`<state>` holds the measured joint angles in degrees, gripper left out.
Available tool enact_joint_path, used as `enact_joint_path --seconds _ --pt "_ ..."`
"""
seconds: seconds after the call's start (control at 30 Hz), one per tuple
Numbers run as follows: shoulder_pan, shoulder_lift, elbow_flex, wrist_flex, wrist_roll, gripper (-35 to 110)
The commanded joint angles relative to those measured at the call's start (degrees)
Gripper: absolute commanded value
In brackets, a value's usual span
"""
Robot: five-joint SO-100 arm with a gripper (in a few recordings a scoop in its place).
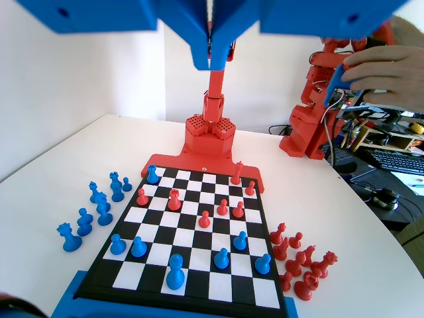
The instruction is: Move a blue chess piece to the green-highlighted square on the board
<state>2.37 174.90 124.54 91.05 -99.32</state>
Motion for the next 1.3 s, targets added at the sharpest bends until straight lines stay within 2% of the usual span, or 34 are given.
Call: enact_joint_path --seconds 0.0,0.1,0.3,0.73,1.13,1.27 --pt "-0.5 0.2 0.3 -1.1 -1.8 1" --pt "-1.1 0.1 -0.7 -1.5 -7.8 1" --pt "-2.7 -2.4 -3.8 -4.6 -9.9 1" --pt "-9.1 -24.7 -15.9 -0.9 -22.2 1" --pt "-10.5 -47.2 -17.9 -8.7 -33.0 1" --pt "-12.6 -53.8 -16.6 -12.7 -32.6 1"
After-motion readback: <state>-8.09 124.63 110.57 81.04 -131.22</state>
